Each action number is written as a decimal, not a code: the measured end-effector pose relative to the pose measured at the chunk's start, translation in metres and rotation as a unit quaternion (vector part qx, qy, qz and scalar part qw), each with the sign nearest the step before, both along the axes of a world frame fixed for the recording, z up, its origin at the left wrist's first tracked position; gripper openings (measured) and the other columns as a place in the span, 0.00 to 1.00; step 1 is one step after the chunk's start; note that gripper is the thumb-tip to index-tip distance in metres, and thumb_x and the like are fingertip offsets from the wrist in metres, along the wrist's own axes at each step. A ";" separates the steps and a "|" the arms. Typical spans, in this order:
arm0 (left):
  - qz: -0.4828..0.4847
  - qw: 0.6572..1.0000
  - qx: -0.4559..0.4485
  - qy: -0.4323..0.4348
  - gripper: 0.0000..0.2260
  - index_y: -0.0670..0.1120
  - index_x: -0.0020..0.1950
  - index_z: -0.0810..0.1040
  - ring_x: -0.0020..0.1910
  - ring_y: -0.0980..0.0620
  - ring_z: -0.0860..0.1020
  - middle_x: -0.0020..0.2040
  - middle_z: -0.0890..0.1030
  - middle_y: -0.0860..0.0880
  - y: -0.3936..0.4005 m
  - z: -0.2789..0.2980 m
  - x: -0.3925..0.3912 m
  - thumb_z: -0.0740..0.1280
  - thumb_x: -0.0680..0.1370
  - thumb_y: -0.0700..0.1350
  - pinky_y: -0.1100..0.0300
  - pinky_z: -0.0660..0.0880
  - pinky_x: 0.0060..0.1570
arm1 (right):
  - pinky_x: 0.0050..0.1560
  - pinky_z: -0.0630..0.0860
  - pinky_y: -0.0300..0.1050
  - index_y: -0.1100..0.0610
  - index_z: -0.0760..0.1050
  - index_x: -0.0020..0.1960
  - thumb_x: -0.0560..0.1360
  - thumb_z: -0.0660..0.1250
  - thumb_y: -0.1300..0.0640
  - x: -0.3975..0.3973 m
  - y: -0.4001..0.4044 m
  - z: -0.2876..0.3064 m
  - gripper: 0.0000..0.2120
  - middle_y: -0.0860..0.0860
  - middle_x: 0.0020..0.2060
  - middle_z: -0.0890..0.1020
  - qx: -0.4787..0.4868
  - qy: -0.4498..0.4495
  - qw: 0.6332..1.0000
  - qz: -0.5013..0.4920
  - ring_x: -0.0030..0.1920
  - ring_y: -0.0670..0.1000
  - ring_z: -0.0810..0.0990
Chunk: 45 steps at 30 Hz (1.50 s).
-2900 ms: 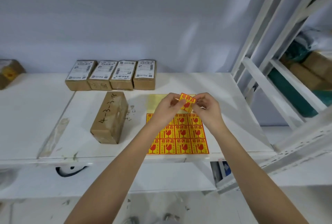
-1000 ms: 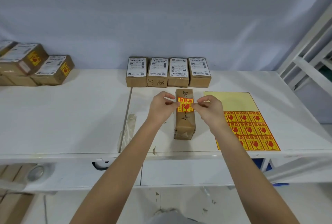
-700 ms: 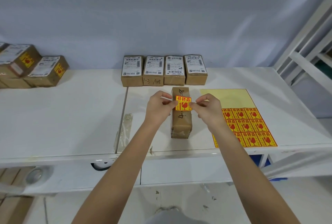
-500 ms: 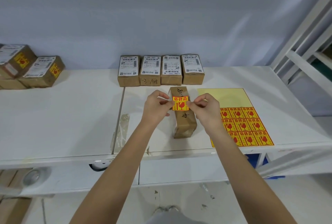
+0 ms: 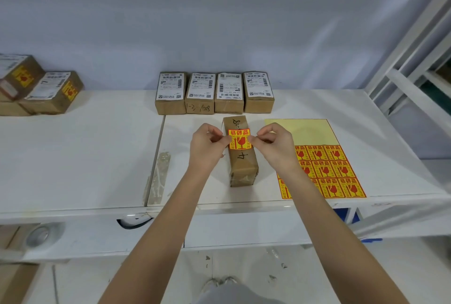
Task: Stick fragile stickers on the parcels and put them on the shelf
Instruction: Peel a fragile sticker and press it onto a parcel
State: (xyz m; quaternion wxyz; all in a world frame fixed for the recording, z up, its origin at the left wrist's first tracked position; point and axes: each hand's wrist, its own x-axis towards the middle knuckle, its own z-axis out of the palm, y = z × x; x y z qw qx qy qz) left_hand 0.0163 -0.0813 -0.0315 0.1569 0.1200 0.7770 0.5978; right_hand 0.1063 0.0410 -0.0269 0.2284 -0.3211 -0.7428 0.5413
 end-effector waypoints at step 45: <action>-0.019 0.995 -0.042 0.085 0.11 0.51 0.38 0.71 0.35 0.53 0.76 0.34 0.76 0.52 0.005 -0.010 0.007 0.69 0.73 0.37 0.52 0.79 0.39 | 0.35 0.80 0.49 0.61 0.68 0.46 0.72 0.68 0.65 -0.012 0.002 0.007 0.09 0.51 0.32 0.70 0.006 -0.083 0.995 0.059 0.27 0.48 0.74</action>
